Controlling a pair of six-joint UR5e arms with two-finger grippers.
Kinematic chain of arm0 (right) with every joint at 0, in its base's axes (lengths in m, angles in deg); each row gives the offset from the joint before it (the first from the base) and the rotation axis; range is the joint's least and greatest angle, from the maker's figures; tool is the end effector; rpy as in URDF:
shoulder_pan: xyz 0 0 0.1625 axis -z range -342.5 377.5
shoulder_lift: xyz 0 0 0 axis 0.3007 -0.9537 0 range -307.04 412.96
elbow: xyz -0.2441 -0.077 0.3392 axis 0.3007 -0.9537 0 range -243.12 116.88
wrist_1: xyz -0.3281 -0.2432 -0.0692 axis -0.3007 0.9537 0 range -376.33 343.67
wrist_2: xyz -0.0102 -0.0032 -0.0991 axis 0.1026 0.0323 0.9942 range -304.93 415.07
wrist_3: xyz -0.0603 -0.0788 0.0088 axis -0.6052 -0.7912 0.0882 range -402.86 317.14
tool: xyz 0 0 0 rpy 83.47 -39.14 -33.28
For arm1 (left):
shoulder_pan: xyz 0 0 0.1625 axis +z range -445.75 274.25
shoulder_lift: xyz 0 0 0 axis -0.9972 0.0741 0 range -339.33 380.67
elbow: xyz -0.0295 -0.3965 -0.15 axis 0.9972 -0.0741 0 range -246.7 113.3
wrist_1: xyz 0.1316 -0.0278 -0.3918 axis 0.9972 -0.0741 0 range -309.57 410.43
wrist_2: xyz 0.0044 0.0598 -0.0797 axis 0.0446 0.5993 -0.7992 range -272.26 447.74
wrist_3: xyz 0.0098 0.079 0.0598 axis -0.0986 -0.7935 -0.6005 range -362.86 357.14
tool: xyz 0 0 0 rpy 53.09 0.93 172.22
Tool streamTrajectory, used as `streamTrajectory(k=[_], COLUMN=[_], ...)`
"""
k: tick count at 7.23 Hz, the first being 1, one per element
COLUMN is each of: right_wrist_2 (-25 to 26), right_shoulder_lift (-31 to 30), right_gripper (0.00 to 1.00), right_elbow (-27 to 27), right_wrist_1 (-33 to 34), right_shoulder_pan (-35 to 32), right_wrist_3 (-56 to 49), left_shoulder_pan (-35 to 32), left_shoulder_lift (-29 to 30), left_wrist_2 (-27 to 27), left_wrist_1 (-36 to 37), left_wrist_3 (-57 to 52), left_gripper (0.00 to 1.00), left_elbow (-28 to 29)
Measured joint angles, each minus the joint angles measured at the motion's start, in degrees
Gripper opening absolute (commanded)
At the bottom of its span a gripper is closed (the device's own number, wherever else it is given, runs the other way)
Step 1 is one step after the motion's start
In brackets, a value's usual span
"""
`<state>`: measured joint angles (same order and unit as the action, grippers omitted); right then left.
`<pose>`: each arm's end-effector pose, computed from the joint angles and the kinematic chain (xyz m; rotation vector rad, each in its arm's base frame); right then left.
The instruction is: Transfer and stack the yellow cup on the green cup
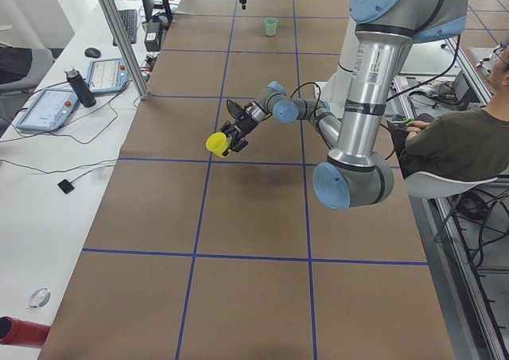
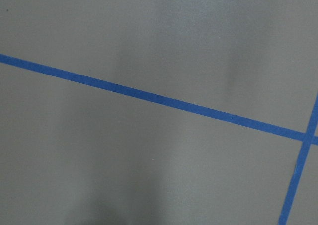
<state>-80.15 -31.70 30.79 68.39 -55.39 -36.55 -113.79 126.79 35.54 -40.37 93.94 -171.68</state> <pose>-0.0993 -0.5352 0.5654 0.0760 -0.8198 -0.2777 0.4207 -0.4441 0.3823 0.7482 0.4186 -0.7550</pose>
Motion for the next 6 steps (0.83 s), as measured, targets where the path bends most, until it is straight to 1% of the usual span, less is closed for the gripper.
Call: streamTrajectory(k=[1, 2, 3, 4, 5, 6], right_wrist_2=[-1.2, -2.0, -2.3, -2.4, -2.5, -2.4], right_shoulder_lift=[0.5, 1.1, 1.9, 3.5, 6.2, 9.3], right_gripper=[1.0, 1.0, 1.0, 1.0, 1.0, 1.0], right_elbow=[0.6, 1.0, 1.4, 1.7, 2.0, 2.6], right_wrist_1=[-1.7, -4.1, -6.7, -8.5, -9.4, -9.8], right_shoulder_pan=[0.9, 2.0, 3.1, 4.5, 6.2, 8.7], right_wrist_3=[0.6, 2.4, 5.7, 10.4, 15.6, 21.4], left_shoulder_pan=[0.1, 0.1, 0.2, 0.2, 0.2, 0.6], left_shoulder_lift=[2.3, 5.4, 9.3, 12.5, 14.8, 16.6], left_wrist_2=[0.0, -0.1, -1.3, -4.1, -6.7, -8.0], left_wrist_1=[-11.9, -24.6, -35.4, -42.4, -45.6, -47.0], left_wrist_3=[-7.1, -14.8, -21.3, -26.5, -32.8, -39.0], left_gripper=[0.53, 0.53, 0.47, 0.42, 0.42, 0.42], left_elbow=[3.7, 8.5, 13.4, 16.8, 18.4, 19.0])
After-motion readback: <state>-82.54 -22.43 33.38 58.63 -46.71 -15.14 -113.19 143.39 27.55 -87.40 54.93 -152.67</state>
